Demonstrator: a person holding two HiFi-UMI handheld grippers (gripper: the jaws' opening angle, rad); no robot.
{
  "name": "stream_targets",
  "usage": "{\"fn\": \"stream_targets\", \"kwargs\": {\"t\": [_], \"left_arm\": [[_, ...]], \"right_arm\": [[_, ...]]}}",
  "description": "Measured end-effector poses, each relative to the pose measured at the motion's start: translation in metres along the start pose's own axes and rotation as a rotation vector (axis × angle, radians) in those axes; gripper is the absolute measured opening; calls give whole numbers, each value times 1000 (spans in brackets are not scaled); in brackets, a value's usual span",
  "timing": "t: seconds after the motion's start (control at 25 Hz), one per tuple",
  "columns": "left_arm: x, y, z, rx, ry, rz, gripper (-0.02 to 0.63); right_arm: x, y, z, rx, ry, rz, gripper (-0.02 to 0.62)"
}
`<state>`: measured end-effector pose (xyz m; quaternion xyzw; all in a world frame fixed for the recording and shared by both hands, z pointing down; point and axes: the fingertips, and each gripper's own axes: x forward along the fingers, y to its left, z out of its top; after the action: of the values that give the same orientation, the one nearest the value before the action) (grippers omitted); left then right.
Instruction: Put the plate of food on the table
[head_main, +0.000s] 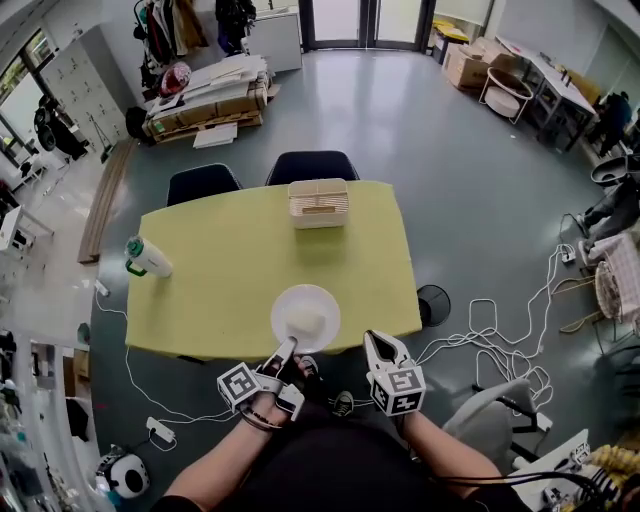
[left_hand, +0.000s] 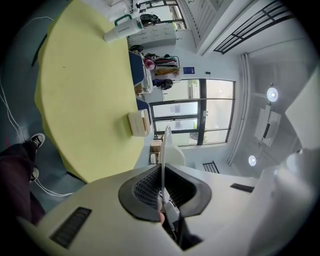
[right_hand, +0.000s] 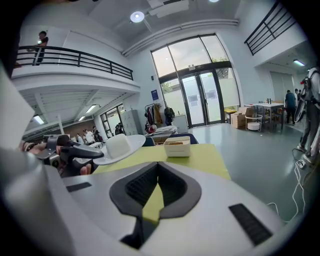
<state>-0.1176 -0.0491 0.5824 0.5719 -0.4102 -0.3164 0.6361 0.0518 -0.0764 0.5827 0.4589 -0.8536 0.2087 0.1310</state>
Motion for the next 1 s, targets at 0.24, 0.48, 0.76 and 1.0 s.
{"fn": "stream_targets", "kwargs": {"t": [0.24, 0.48, 0.76, 1.0], "left_arm": [[67, -15, 35, 7, 90, -36, 17], [110, -13, 63, 59, 190, -1, 17], [159, -9, 53, 59, 240, 12, 17], [206, -3, 40, 54, 204, -13, 17]], "right_arm": [[44, -26, 37, -9, -13, -72, 12], [69, -38, 72, -17, -41, -146, 12], [69, -83, 90, -16, -48, -204, 12], [89, -125, 102, -44, -36, -137, 12]]}}
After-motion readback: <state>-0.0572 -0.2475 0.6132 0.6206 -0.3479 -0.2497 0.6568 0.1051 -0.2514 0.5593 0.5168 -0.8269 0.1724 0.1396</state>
